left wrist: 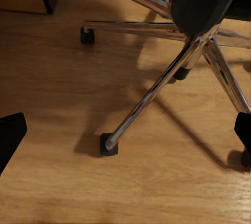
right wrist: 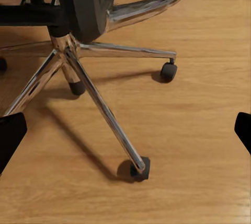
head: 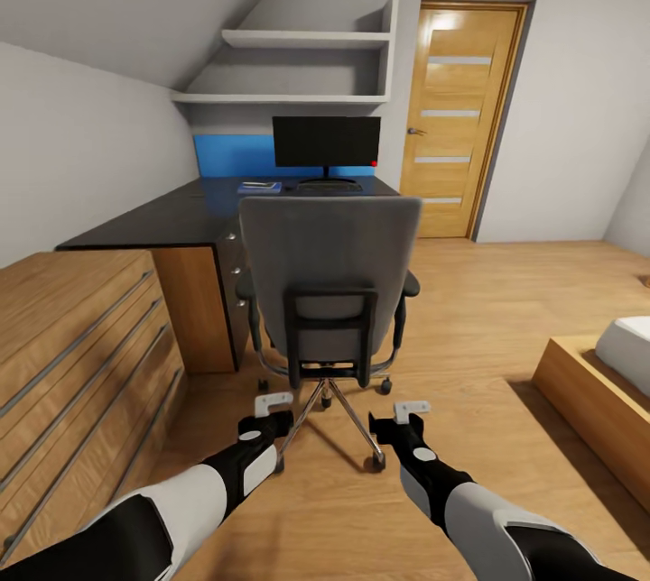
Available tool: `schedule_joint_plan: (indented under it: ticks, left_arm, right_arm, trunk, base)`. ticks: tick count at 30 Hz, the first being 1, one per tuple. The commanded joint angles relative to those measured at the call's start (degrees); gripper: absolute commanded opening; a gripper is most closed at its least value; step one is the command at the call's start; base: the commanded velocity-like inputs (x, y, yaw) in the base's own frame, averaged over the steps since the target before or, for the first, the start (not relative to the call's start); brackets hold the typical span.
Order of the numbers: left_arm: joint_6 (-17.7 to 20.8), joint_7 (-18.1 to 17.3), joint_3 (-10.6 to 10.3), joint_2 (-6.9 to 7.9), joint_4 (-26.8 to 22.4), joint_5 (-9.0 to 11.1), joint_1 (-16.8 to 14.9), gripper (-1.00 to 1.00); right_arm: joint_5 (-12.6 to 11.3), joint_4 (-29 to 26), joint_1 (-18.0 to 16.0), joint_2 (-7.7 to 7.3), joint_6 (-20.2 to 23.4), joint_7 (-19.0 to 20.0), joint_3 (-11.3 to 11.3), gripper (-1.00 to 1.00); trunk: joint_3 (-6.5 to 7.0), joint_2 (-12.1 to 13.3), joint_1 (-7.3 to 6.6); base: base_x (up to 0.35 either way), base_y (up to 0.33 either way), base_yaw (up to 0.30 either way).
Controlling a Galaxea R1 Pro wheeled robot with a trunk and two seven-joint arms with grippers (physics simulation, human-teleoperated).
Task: In the bedroom, organize the workspace by keeping the computer under the desk, ensuring the monitor is on the desk, placing the keyboard on the desk next to the monitor, placing the mouse on the desk next to the keyboard, moving the folder from the swivel chair onto the desk next to the mouse, stacking the notebook on top of the folder with the pen on top of the notebook, and positioning the swivel chair next to the desk.
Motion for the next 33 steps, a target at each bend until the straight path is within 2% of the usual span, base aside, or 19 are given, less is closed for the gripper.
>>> schedule_joint_plan:
  ticks: [1,6,16,33]
  left_arm:
    - [-0.2,0.2,-0.5,0.0,0.0,0.5,0.0,1.0]
    - [-0.2,0.2,-0.5,0.0,0.0,0.5,0.0,1.0]
    - [-0.2,0.2,-0.4,0.0,0.0,0.4,0.0,1.0]
    - [-0.2,0.3,-0.4,0.0,0.0,0.5,0.0,1.0]
  right_arm:
    - [0.6,0.1,0.0,0.06,-0.2,-0.2,-0.5,1.0]
    - [0.6,0.1,0.0,0.3,-0.5,-0.1,-0.5,1.0]
    - [1.4,0.2,0.6,0.73,-5.0,-0.1,-0.5,1.0]
    - [2.0,0.1,0.6,0.71,-5.3,-0.3,-0.5,1.0]
  trunk:
    - [-0.06,0.0,0.01]
    - [-0.06,0.0,0.01]
    - [-0.06,0.0,0.01]
    - [-0.06,0.0,0.01]
  base:
    - [0.228,0.0,0.0]
    - [0.283,0.0,0.0]
    - [0.285,0.0,0.0]
    - [0.319,0.0,0.0]
